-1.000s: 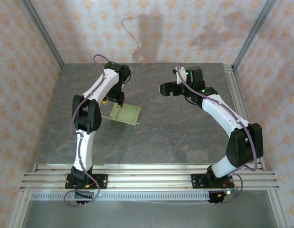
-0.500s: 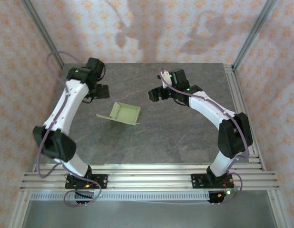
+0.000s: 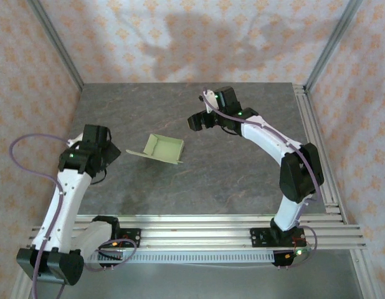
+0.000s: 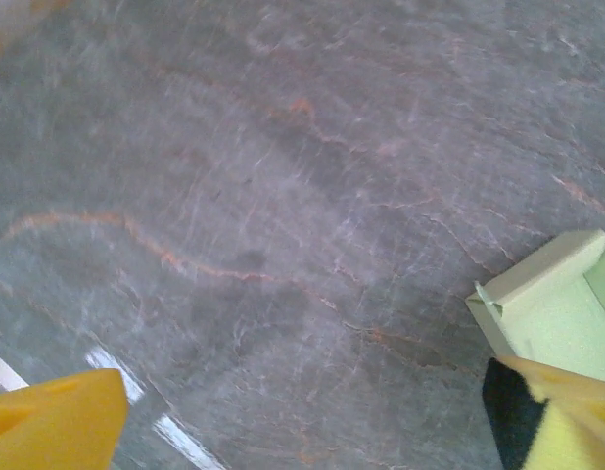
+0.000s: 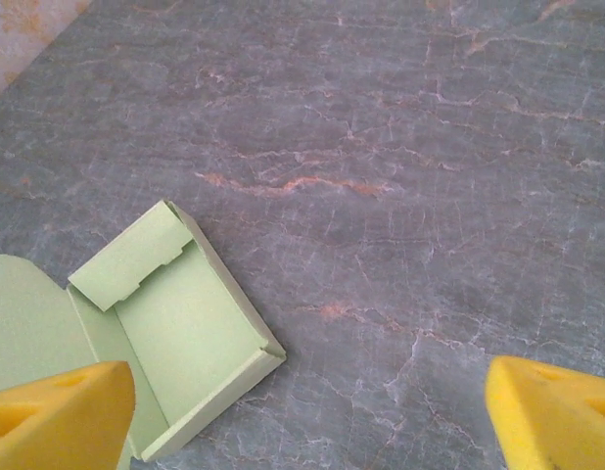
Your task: Fold the paper box
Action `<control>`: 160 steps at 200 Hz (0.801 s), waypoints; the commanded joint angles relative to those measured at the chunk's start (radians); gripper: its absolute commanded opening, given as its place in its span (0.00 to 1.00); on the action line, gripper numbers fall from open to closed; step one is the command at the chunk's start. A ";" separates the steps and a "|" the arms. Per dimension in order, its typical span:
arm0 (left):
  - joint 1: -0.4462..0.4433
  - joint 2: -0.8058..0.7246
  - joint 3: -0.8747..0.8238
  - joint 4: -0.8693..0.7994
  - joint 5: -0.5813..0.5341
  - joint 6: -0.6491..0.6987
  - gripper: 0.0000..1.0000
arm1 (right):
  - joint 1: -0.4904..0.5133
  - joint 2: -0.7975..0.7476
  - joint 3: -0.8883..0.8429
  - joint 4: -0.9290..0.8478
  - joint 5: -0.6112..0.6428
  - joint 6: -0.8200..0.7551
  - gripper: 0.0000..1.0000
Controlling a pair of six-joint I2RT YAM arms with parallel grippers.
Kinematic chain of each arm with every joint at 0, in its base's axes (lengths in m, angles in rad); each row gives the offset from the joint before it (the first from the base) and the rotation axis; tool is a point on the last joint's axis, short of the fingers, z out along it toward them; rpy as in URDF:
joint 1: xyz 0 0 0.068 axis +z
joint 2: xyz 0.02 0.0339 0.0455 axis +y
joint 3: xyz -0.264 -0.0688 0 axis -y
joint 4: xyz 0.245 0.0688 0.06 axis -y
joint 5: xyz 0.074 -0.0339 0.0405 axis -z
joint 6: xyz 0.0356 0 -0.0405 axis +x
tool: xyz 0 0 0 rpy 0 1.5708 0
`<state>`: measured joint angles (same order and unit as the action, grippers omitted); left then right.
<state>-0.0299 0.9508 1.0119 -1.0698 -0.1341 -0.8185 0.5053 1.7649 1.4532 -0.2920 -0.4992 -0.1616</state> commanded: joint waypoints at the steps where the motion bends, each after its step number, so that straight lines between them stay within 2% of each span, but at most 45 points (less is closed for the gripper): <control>1: 0.007 -0.061 -0.094 0.090 0.046 -0.152 0.89 | 0.005 0.016 0.043 -0.005 -0.021 -0.007 0.92; 14: 0.005 -0.059 -0.140 0.124 0.091 -0.158 0.84 | 0.004 0.015 0.043 0.004 -0.016 0.001 0.92; 47: -0.033 -0.014 -0.211 0.173 0.136 -0.200 0.80 | 0.004 0.001 0.032 0.015 -0.005 0.016 0.92; 69: -0.093 0.043 -0.244 0.262 0.164 -0.240 0.79 | 0.004 -0.014 0.026 0.004 0.019 0.017 0.92; 95: -0.142 0.170 -0.209 0.345 0.180 -0.235 0.79 | 0.005 -0.043 0.005 0.010 0.050 0.009 0.92; 135: -0.143 0.350 -0.159 0.462 0.194 -0.186 0.79 | 0.003 -0.118 -0.065 0.039 0.103 0.000 0.92; 160: -0.142 0.444 -0.079 0.467 0.185 -0.138 0.79 | -0.005 -0.165 -0.122 0.052 0.119 0.003 0.93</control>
<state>-0.1703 1.3415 0.8455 -0.6582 0.0654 -1.0115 0.5049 1.6772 1.3773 -0.2821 -0.4248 -0.1543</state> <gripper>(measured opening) 0.788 0.926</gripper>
